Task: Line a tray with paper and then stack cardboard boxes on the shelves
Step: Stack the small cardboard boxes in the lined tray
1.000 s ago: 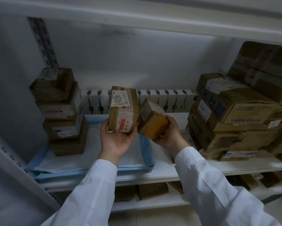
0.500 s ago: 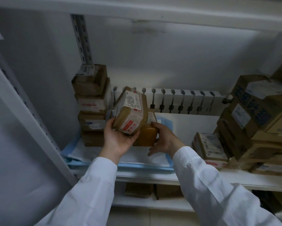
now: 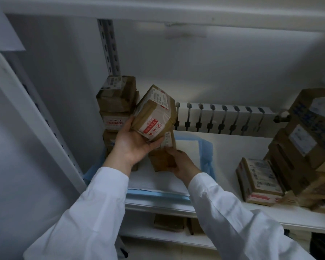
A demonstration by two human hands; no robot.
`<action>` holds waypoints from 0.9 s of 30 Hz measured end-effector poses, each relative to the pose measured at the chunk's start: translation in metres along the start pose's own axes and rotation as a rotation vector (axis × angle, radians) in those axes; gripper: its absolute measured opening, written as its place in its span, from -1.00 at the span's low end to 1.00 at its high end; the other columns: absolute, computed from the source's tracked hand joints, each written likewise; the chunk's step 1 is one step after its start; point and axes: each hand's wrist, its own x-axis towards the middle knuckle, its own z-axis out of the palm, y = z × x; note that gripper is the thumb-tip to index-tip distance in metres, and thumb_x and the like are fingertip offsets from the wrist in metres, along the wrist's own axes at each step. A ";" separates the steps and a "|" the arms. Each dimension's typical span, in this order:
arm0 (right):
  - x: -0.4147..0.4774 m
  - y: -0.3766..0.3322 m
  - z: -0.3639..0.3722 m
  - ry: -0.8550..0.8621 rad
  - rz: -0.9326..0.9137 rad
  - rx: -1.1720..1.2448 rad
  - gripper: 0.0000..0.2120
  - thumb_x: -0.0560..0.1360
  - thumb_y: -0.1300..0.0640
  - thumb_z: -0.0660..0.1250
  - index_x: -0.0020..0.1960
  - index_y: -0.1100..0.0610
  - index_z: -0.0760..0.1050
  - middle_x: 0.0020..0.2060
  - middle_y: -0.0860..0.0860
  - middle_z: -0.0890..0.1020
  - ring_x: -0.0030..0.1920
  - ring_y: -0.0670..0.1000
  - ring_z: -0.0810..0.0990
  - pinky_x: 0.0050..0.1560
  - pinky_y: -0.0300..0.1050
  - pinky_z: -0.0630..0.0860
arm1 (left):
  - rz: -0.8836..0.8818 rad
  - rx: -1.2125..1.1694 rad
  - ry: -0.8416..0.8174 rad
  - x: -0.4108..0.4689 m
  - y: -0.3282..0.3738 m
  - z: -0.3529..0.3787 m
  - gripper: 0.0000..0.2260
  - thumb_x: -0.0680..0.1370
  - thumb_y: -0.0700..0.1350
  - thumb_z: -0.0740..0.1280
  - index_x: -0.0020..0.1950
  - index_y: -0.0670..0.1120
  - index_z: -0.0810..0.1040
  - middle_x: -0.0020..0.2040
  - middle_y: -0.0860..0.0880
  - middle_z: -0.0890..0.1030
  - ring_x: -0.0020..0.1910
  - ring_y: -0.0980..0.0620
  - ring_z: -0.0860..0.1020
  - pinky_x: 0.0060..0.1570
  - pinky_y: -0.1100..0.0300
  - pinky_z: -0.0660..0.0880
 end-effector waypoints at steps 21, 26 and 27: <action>0.028 0.023 0.041 0.127 -0.202 -1.099 -0.40 0.54 -0.17 0.18 0.50 -0.12 0.05 0.40 0.22 0.25 0.36 0.29 0.26 0.32 0.12 0.28 | -0.048 0.052 -0.028 -0.001 0.010 -0.006 -0.53 0.56 0.21 0.10 0.29 -0.06 0.46 0.24 -0.20 0.56 0.25 -0.23 0.49 0.15 -0.13 0.46; 0.026 0.026 0.035 0.084 -0.226 -1.123 -0.46 0.59 -0.14 0.10 0.51 -0.13 0.02 0.36 0.23 0.32 0.31 0.27 0.35 0.30 0.08 0.32 | -0.063 0.046 -0.027 -0.002 0.007 -0.007 -0.52 0.56 0.21 0.10 0.32 -0.07 0.45 0.23 -0.21 0.56 0.21 -0.22 0.51 0.06 -0.11 0.50; 0.025 0.026 0.033 0.077 -0.237 -1.114 -0.47 0.59 -0.14 0.08 0.51 -0.13 0.01 0.36 0.23 0.32 0.31 0.27 0.35 0.30 0.09 0.33 | -0.063 0.051 -0.026 -0.002 0.005 -0.007 -0.52 0.56 0.21 0.10 0.31 -0.07 0.46 0.23 -0.21 0.56 0.21 -0.22 0.51 0.05 -0.10 0.50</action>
